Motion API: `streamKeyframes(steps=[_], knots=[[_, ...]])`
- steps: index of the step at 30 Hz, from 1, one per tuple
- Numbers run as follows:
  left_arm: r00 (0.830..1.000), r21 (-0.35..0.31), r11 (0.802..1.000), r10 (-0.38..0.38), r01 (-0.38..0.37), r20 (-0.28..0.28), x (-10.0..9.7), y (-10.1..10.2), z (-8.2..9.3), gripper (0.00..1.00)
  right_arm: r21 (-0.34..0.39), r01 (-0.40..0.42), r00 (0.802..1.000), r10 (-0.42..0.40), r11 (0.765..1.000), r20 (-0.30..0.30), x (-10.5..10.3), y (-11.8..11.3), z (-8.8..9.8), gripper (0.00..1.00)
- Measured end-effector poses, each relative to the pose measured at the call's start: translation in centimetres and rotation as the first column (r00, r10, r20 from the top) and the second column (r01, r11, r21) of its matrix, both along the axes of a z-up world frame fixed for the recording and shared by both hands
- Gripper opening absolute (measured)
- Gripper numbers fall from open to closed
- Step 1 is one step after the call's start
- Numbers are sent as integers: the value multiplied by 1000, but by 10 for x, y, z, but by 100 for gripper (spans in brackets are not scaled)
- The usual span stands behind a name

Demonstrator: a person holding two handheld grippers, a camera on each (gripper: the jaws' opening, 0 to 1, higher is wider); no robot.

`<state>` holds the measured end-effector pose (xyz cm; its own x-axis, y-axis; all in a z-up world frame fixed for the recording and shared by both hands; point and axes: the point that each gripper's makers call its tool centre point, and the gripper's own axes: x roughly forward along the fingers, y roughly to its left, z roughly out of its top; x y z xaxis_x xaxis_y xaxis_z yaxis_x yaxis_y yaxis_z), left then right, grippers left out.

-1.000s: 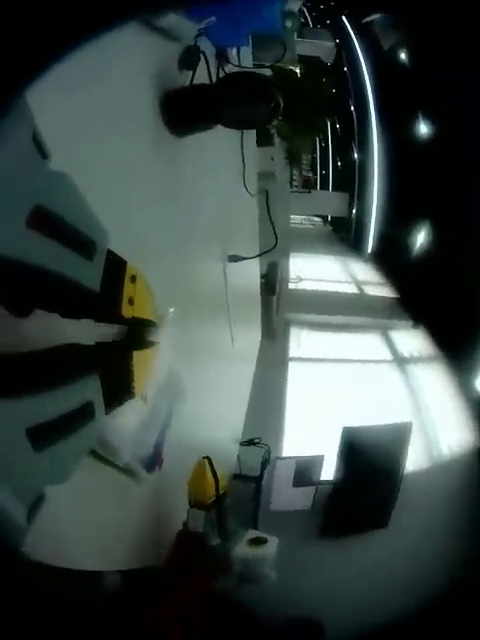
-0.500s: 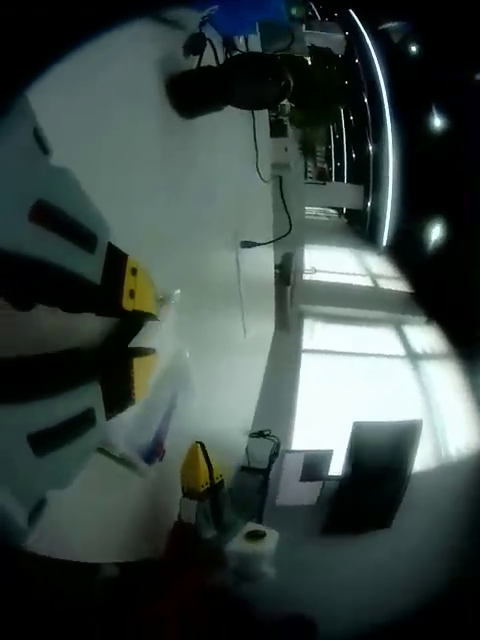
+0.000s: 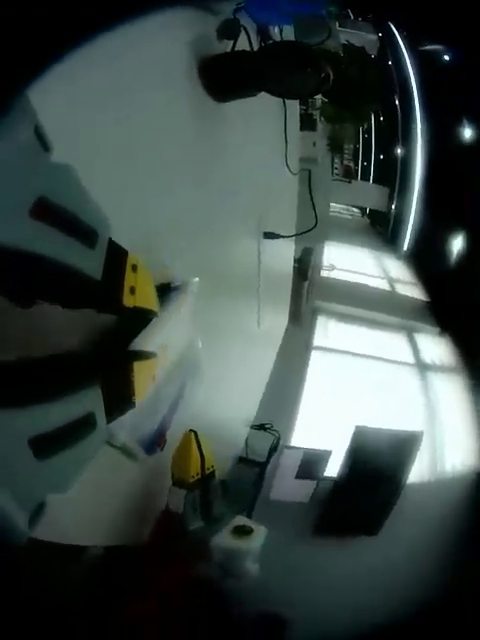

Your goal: Clip sheet goods on table flip sheet goods clip sheet goods scan sheet goods put sheet goods back to table

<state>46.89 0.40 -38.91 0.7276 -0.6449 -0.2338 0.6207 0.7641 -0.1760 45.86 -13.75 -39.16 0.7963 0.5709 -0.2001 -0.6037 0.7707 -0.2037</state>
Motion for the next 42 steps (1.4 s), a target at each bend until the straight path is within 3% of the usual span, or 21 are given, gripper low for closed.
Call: streamKeyframes(steps=[11, 18, 25, 37, 42], knots=[[998, -39, 999, -25, 23, -54, -7, -5, -7, 9, 2, 0, 1000, 0, 1000, -29, 0, 3, -9, 0], [991, -139, 990, -53, 36, -120, -14, -6, -5, 10, -12, 3, 998, -4, 1000, -62, 3, 3, -17, 0], [989, -132, 991, -55, 36, -141, -16, -4, -10, 10, -6, 20, 995, -21, 1000, -98, 3, 0, -27, 0], [983, -199, 979, -82, 48, -164, -21, -14, 0, 8, -15, 13, 995, -14, 1000, -94, -3, 3, -28, 0], [981, -210, 977, -73, 35, -179, -14, -10, -1, 6, -24, 8, 997, -10, 1000, -82, -5, 5, -27, 0]])
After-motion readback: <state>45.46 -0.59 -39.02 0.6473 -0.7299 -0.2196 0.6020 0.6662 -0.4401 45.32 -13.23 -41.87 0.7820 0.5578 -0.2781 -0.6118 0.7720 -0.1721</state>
